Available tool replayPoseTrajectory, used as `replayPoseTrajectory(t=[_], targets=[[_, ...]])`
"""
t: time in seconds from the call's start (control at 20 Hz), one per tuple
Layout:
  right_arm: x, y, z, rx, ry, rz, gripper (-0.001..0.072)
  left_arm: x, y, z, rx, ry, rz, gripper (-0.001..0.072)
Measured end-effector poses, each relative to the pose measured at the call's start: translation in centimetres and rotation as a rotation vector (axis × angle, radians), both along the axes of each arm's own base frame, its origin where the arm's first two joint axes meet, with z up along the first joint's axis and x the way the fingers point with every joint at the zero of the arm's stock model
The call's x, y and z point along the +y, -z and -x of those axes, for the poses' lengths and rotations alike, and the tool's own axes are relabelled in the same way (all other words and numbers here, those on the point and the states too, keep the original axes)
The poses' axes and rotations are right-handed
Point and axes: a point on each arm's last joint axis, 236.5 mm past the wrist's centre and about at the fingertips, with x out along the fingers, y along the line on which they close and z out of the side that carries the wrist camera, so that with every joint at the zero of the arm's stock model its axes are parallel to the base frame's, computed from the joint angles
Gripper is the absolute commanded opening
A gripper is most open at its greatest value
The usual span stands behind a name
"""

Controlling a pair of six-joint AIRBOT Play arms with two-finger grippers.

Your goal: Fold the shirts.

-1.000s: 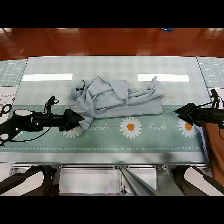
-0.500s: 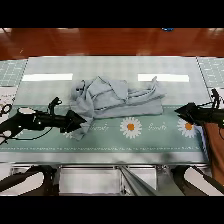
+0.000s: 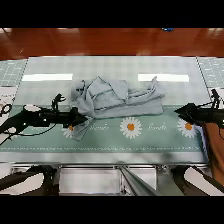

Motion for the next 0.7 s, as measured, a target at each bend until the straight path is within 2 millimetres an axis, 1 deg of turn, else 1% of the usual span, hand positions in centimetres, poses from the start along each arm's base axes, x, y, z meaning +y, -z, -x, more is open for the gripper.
replayPoseTrajectory(t=[0.1,0.25,0.55,0.6,0.65,0.7], targets=[[1.0,0.8,0.1,0.031,-0.024,-0.036,0.0412,0.0,-0.2,-0.3,-0.010,0.001,0.000,0.0019],[2.8,1.8,-0.6,0.061,-0.073,-0.088,0.0412,0.0,-0.5,-0.5,-0.016,0.003,0.004,0.0020],[6.3,4.0,-4.0,0.110,-0.145,-0.147,0.0412,-0.1,-0.7,-0.5,-0.036,0.022,0.005,0.0020],[6.9,4.2,-4.8,0.111,-0.150,-0.156,0.0383,-0.1,-0.7,-0.6,-0.037,0.023,0.006,0.0020],[7.5,4.5,-5.6,0.107,-0.160,-0.157,0.0317,-0.1,-0.7,-0.5,-0.038,0.025,0.006,0.0020],[7.9,4.8,-6.4,0.101,-0.168,-0.149,0.0130,-0.1,-0.7,-0.5,-0.039,0.025,0.005,0.0020]])
